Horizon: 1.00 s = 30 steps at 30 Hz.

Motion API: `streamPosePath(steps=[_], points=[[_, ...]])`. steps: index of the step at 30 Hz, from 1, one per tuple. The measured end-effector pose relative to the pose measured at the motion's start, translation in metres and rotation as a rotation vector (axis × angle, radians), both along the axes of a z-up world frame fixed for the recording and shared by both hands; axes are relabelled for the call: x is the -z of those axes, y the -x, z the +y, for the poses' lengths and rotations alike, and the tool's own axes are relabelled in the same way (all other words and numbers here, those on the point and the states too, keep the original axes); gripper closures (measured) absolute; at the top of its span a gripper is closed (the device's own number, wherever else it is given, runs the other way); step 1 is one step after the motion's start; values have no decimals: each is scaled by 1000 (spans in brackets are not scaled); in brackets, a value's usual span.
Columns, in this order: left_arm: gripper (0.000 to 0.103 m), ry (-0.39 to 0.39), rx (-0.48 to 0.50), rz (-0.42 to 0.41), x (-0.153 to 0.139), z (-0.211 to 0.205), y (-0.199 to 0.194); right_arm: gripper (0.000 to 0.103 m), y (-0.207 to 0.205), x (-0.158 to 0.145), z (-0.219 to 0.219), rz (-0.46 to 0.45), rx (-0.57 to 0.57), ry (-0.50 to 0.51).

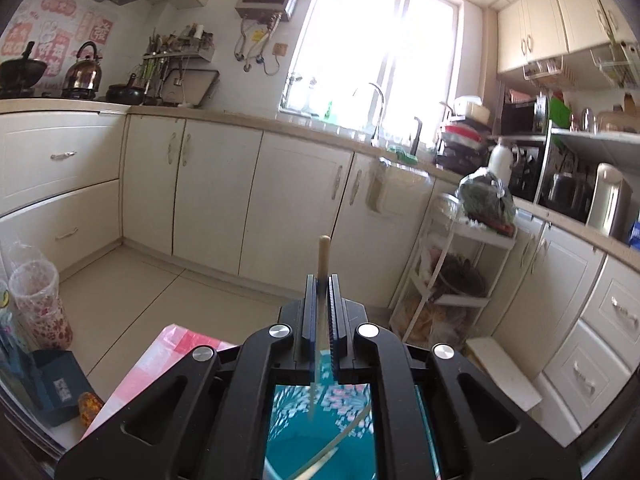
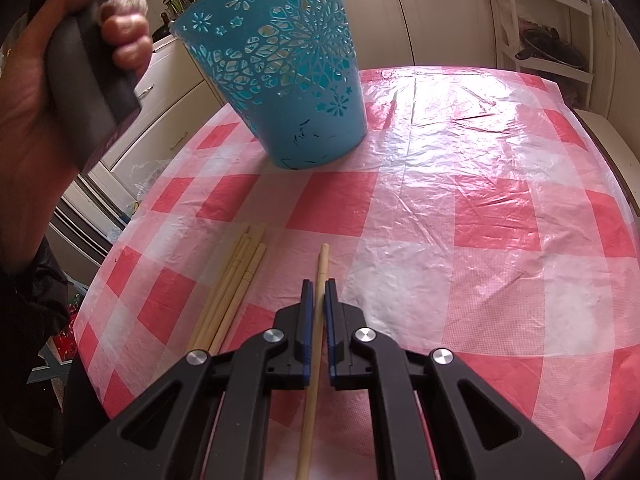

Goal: Organize utensils
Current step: 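Raise the chopstick in the left tool over the basket and release it inside, then raise the chopstick in the right tool over the basket and release it inside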

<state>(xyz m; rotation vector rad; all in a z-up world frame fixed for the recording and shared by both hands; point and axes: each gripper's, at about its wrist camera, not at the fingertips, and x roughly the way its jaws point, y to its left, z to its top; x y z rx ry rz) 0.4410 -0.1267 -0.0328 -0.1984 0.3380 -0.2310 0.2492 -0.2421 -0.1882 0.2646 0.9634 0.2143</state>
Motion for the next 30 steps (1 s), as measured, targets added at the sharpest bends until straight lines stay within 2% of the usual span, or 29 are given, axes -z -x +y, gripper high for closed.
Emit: streamPosePath(steps=[2,3,5,7,9,12,15,17,20,21,23,26,28,30], points=[[96,-32,14,24,4,2,6,96,0,0,1,-1,0,4],[92,-40,15,34,5,3,9,96,0,0,1,-1,0,5],[78,-42,4,42,4,13,19,96,0,0,1,-1,1,1],[53,-42,-30,35,1,27,33,95,0,0,1,-1,-1,-6],[44,-36,-73,25,-2,47,52,86,0,0,2,-4,-17,-22],[34,-31,-119,37,4,80,80,83,2,-2,6,-11,-30,2],[31,-44,-146,117,32,109,100,83,1,-2,8,-10,-29,13],[31,-23,-161,201,58,128,107,83,0,-2,8,-7,-24,16],[31,-6,-183,280,89,144,115,83,0,-2,9,-4,-10,38],[31,-1,-184,295,96,146,116,85,1,-3,12,-4,-12,66],[31,4,-179,326,109,149,117,90,3,-4,25,-11,-28,183],[31,9,-171,366,125,149,113,91,5,-5,44,-27,-67,353],[31,12,-166,388,136,150,113,98,4,-5,45,-23,-76,354],[31,30,-153,439,148,153,110,98,3,-6,35,-1,-52,277]])
